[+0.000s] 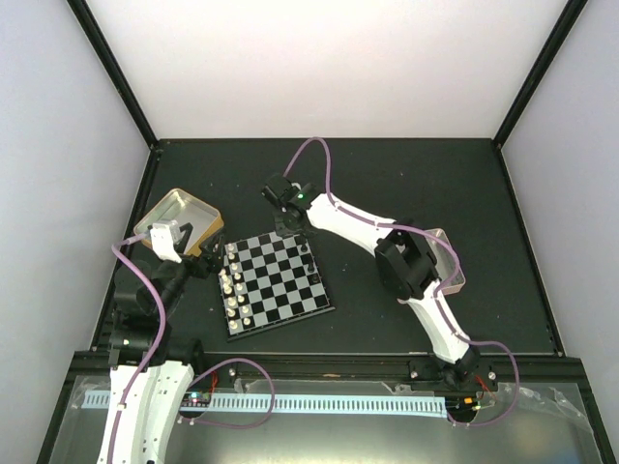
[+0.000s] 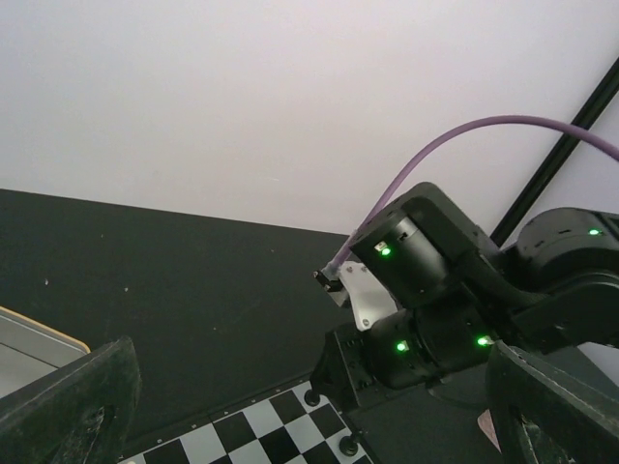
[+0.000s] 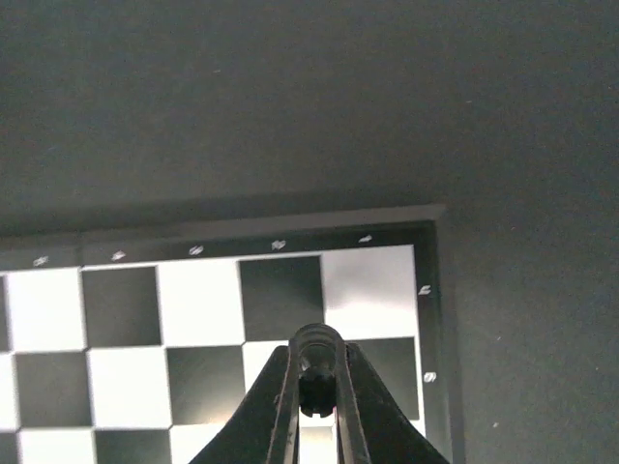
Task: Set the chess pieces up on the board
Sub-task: Place the chess piece on the chessboard, then pick up the chess piece from the storage box.
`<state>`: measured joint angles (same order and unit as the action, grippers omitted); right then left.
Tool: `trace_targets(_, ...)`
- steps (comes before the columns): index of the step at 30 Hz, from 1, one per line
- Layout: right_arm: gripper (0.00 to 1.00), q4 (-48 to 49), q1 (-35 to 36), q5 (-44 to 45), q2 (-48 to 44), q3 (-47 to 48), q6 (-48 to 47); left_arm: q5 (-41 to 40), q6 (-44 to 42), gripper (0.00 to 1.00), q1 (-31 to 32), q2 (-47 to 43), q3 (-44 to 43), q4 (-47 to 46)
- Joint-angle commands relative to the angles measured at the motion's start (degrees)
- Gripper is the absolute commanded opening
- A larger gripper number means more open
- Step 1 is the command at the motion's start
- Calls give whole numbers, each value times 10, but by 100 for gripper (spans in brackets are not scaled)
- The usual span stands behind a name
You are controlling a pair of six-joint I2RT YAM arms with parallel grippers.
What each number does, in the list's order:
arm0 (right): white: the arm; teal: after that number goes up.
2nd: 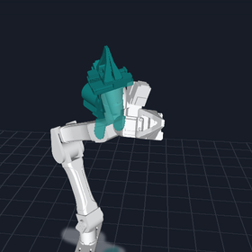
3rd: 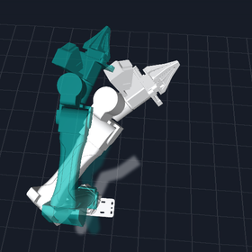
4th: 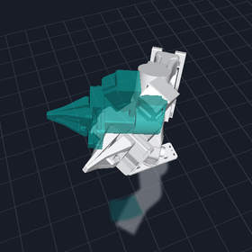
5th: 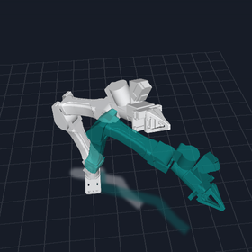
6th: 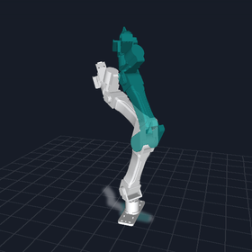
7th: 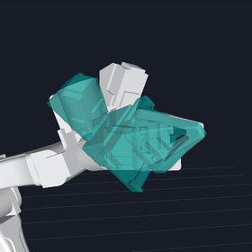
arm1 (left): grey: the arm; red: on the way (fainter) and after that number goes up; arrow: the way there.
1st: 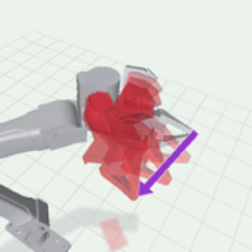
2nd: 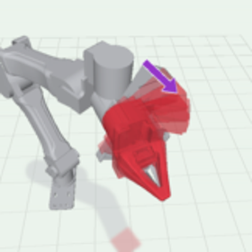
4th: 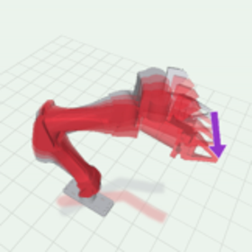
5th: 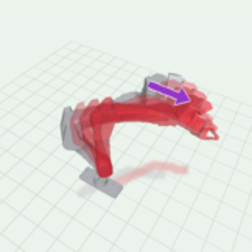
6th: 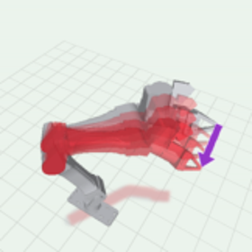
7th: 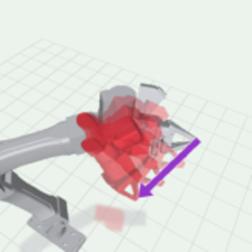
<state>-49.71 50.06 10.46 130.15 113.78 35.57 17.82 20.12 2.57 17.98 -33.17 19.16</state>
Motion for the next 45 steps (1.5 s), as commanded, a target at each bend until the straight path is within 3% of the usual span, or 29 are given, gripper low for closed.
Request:
trace_targets(1,9,3,-13,25,25,18,24,-2,-5,99,-4,-4,-9,-9)
trace_targets(11,11,3,-25,28,45,26,24,-3,-5,99,-4,-3,-9,-9)
trace_targets(16,17,2,-25,25,50,29,20,-3,-5,99,-4,-4,-9,-9)
trace_targets(23,34,-8,-25,15,31,51,11,-3,-6,99,-5,-4,-8,-9)
trace_targets(30,40,-8,-48,13,-48,36,-5,-3,-6,99,-5,-4,-9,-8)
trace_targets(33,40,15,-74,15,-128,-34,-8,-2,-5,99,-5,-6,-8,-8)
trace_targets(36,40,55,-112,20,-233,-165,-9,-3,-5,99,-5,-7,-8,-9)
trace_targets(45,39,110,-283,44,-521,-495,-5,-3,-5,99,-5,-6,-9,-9)
